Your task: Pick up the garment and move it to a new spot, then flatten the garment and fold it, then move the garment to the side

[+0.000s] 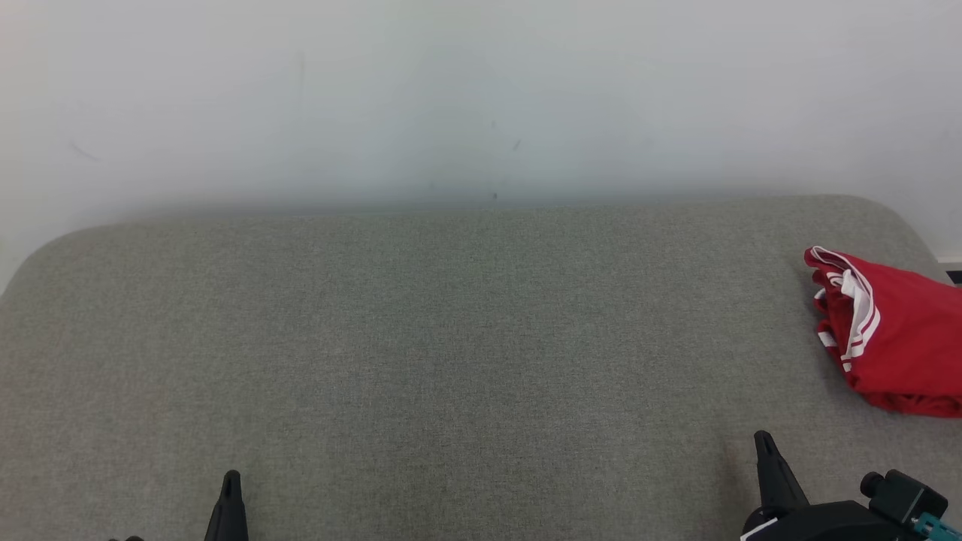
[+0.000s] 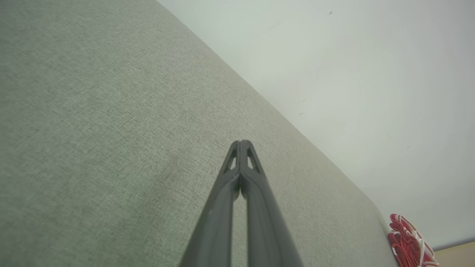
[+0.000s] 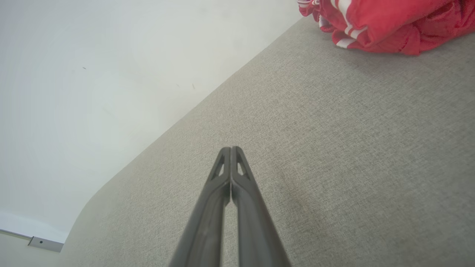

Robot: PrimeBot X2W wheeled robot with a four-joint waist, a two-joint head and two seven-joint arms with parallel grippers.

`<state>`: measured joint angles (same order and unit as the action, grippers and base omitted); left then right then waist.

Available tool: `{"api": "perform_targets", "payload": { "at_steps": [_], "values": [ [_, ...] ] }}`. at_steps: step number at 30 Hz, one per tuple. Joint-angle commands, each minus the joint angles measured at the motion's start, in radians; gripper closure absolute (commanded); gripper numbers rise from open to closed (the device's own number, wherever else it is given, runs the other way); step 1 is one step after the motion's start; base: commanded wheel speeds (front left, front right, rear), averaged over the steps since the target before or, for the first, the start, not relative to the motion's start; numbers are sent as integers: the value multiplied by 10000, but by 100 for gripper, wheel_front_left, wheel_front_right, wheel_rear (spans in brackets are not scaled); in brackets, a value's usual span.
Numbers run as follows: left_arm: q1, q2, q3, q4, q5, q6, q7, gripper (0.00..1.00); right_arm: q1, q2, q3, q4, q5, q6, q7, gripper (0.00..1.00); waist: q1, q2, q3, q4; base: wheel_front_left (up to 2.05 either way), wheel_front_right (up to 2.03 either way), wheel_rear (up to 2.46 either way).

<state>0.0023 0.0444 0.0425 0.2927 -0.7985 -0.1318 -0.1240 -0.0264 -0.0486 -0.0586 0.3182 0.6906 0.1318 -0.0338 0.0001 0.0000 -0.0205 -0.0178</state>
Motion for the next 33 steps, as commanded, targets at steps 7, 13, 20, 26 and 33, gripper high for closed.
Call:
{"api": "perform_targets", "payload": {
  "at_steps": [7,13,20,26,33],
  "values": [
    [-495,46,132,-53,-1068,7,285,100,-480,-12,-128,-65,1215,-7,233,100,0,0,23,15,0,0,0],
    [-635,49,176,-17,-1646,8,453,100,-577,-13,-181,-48,1865,-7,347,100,-1,0,38,24,0,0,0],
    [-806,54,233,28,-2421,8,663,100,-734,-14,-255,-23,2721,-8,512,100,-1,0,60,38,0,0,0],
    [-928,56,285,67,-3033,9,837,100,-864,-15,-312,0,3411,-9,627,100,-1,0,78,49,0,0,0],
    [-1078,59,343,109,-3702,10,1025,100,-982,-16,-378,21,4180,-11,766,100,-1,0,100,63,0,0,0]
  ]
}}
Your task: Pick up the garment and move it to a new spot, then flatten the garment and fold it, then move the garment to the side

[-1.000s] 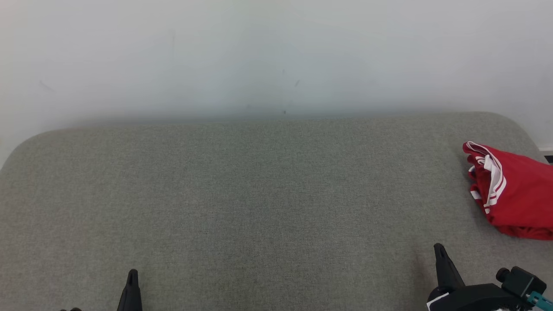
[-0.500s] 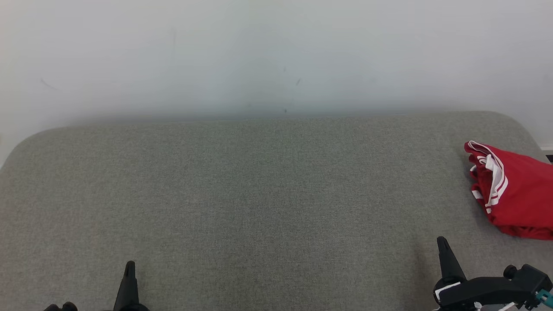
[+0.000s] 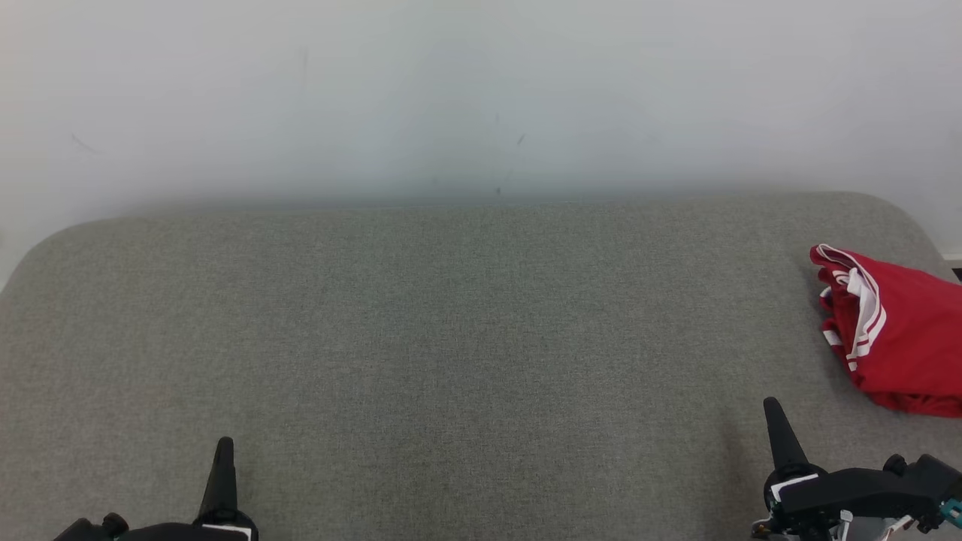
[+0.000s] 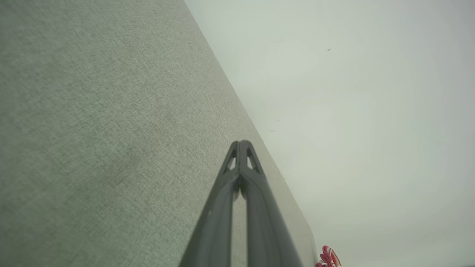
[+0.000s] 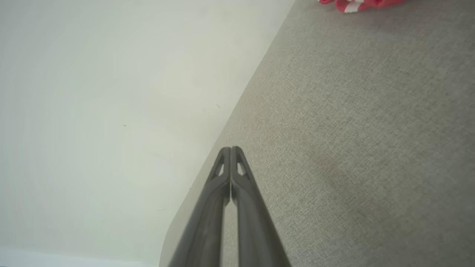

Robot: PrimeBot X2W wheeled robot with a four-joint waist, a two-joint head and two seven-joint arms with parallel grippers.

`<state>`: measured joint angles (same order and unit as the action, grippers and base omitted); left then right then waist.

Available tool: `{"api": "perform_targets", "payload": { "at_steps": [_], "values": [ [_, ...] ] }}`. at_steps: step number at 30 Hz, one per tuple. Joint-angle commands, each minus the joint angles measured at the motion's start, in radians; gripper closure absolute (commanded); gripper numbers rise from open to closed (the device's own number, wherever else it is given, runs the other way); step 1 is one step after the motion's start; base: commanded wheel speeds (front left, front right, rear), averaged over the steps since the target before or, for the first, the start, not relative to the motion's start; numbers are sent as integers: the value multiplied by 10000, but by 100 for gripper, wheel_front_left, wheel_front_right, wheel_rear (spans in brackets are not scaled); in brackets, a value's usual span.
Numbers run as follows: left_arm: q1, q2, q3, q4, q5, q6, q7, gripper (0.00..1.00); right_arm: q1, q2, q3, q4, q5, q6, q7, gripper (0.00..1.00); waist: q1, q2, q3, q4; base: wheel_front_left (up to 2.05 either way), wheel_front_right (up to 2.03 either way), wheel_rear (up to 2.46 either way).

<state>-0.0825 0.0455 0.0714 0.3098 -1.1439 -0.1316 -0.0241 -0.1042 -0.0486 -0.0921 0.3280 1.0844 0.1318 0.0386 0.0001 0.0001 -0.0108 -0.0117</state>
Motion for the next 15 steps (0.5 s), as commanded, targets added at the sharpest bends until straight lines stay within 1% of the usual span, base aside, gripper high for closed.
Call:
{"api": "perform_targets", "payload": {
  "at_steps": [1,15],
  "values": [
    [-246,49,63,-54,-323,8,61,100,-229,-17,-50,-73,349,-11,60,100,-1,-1,6,4,0,0,0],
    [-552,54,163,26,-1538,10,410,100,-469,-18,-166,-26,1707,-13,313,100,-1,-1,49,31,0,0,0]
  ]
}}
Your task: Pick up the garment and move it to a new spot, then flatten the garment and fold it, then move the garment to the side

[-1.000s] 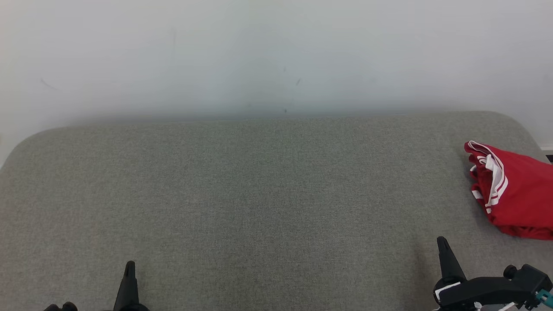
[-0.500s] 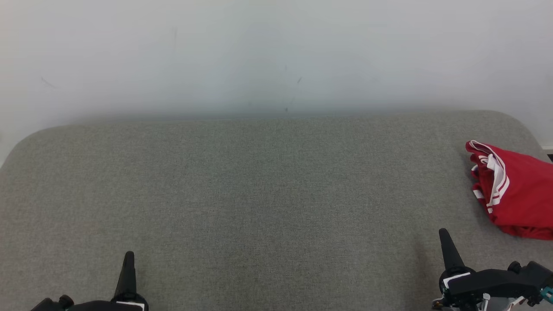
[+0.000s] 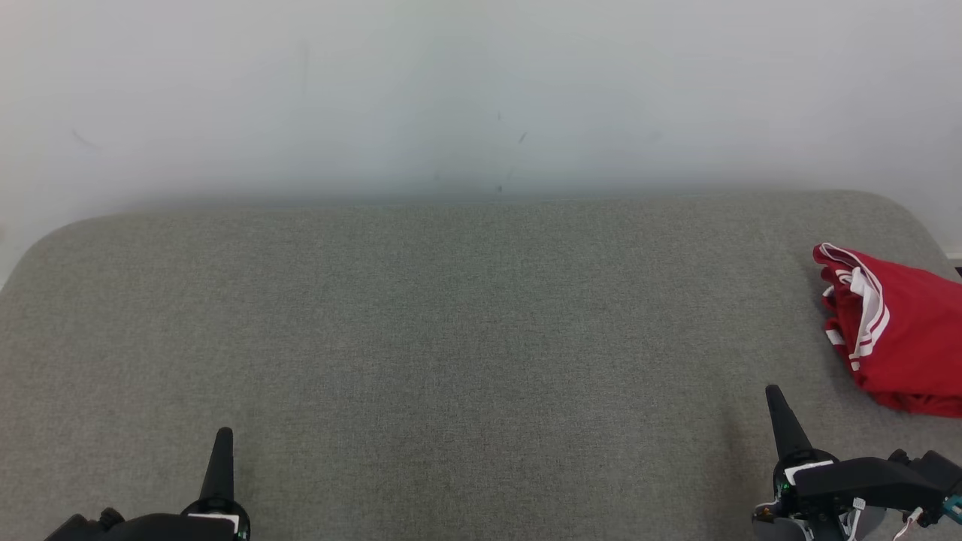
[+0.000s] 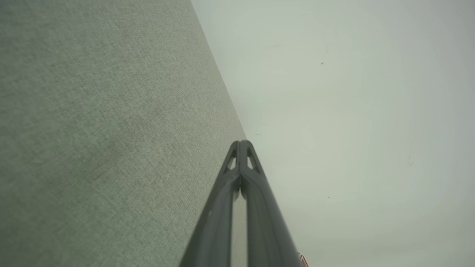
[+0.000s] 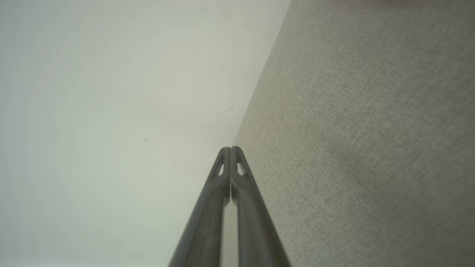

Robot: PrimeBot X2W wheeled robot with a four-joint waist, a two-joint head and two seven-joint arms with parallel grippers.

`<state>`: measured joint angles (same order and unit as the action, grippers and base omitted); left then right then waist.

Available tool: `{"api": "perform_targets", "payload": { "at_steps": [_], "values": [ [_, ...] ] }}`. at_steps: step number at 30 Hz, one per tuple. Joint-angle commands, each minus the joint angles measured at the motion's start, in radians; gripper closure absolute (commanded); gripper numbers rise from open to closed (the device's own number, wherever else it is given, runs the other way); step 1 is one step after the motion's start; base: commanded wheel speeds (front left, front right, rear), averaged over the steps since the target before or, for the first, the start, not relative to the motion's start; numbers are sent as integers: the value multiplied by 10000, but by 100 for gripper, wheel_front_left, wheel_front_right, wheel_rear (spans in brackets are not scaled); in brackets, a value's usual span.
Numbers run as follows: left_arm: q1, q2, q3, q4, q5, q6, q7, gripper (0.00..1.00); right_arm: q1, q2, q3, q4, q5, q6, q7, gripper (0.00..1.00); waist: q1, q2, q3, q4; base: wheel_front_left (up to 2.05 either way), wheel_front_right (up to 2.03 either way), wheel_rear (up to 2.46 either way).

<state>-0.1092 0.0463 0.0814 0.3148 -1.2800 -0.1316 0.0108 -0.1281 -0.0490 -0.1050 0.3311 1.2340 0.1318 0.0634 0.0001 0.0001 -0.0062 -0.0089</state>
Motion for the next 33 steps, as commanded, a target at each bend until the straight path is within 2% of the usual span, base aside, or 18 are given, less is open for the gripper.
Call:
{"api": "perform_targets", "payload": {
  "at_steps": [1,33],
  "values": [
    [-305,47,69,-18,-261,11,90,100,-243,-15,-46,-53,299,-13,72,100,-1,-1,6,4,0,0,0],
    [-777,59,242,119,-2513,15,712,100,-621,-17,-256,40,2808,-18,521,100,-1,-1,101,64,0,0,0]
  ]
}}
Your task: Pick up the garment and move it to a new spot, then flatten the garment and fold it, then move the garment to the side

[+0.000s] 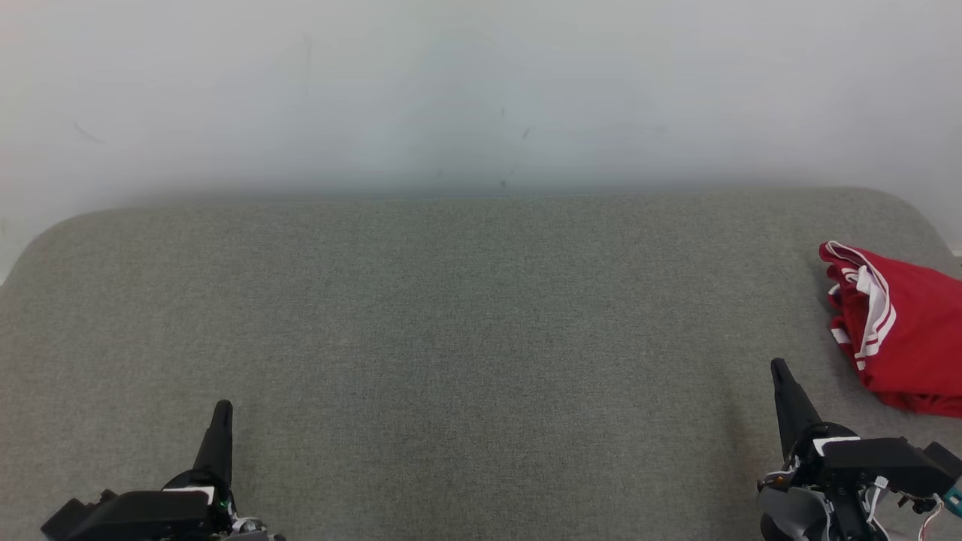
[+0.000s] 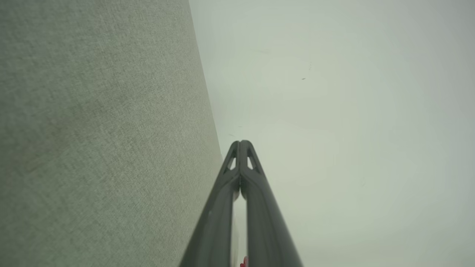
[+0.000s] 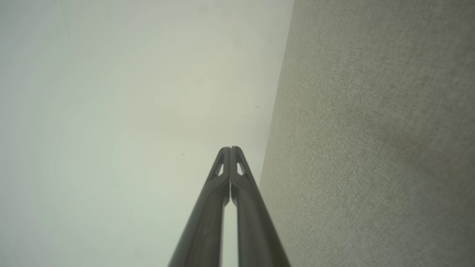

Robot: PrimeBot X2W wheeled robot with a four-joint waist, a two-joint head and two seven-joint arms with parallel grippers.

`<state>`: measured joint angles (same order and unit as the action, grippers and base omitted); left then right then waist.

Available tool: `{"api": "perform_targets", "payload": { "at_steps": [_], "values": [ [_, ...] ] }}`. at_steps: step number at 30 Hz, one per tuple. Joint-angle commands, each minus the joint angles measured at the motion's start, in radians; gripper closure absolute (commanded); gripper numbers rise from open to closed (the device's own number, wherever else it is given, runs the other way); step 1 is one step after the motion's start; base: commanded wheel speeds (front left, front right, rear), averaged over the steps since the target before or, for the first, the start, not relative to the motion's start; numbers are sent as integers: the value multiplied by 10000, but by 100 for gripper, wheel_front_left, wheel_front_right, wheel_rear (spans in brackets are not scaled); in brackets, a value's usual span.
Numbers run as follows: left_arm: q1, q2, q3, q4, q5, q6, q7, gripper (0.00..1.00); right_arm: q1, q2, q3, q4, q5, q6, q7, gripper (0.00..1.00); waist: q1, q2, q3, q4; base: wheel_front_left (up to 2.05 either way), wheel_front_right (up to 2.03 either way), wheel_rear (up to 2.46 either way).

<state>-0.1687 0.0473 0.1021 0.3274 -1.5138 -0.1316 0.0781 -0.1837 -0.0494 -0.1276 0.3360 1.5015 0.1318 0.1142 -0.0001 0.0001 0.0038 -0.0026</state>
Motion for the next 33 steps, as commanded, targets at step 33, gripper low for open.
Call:
{"api": "perform_targets", "payload": {
  "at_steps": [33],
  "values": [
    [-338,51,95,45,-923,18,264,100,-190,-14,-96,24,1006,-19,172,100,1,-1,42,26,0,0,0]
  ]
}}
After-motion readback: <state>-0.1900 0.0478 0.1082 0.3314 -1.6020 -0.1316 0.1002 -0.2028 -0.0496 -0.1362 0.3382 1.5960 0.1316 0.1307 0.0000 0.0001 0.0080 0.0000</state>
